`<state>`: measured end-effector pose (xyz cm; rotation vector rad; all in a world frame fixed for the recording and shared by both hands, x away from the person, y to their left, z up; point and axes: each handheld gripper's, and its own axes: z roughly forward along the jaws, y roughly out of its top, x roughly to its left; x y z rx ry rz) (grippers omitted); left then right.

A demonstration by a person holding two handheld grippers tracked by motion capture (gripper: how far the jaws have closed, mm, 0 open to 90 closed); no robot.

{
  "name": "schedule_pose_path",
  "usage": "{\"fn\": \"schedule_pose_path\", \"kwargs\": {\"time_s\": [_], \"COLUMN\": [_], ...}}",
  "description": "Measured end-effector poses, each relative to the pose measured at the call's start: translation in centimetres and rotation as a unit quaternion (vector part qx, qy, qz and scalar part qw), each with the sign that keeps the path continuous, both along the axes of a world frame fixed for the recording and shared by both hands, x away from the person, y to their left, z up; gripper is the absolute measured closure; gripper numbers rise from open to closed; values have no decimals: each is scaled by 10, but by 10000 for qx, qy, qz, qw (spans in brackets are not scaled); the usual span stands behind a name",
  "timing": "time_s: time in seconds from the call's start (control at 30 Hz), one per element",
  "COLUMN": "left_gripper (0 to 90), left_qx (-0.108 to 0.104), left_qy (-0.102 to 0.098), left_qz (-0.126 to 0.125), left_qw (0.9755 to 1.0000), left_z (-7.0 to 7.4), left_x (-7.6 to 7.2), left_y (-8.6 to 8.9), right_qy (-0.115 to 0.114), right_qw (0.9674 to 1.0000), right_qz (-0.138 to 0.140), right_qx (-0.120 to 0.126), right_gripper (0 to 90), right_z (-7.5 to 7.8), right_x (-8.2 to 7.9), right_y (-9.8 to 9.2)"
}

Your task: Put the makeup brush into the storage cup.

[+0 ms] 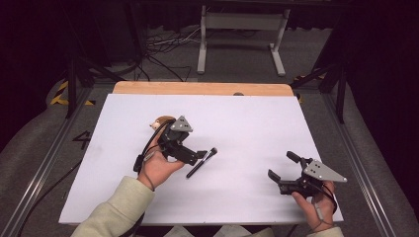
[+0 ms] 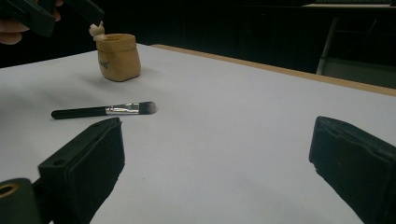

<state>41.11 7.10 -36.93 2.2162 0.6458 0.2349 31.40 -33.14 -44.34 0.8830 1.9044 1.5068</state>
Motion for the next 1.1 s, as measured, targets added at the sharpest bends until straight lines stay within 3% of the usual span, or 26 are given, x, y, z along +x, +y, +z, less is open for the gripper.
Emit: {"fn": "schedule_pose_path", "kwargs": {"time_s": [0.3,0.43,0.7,0.87,0.93,1.0,1.1], "left_gripper": [10,17,30,31,42,52,61], "left_qx": [541,767,1109,1274,1373,1382,1459], "left_qy": [313,481,781,1045,1176,1154,1252], "left_qz": [73,79,115,141,187,238,217], "left_qw": [9980,9959,9907,9862,9834,9834,9811], "left_z": [-3,-3,-4,-6,-7,-6,-7], "left_x": [12,15,20,23,25,25,25], "left_y": [-7,-10,-16,-21,-23,-25,-28], "right_qy": [11,8,4,12,-3,-4,-3], "right_qw": [10000,10000,10000,10000,10000,10000,10000], "right_qz": [-15,-21,-5,-11,-8,-8,-14], "right_qx": [32,41,29,38,48,42,58], "right_gripper": [35,35,35,35,35,35,35], "right_z": [0,0,0,0,0,1,1], "right_x": [-1,-1,0,-1,-1,-1,-1], "right_y": [0,0,0,-1,-1,-1,-2]}}
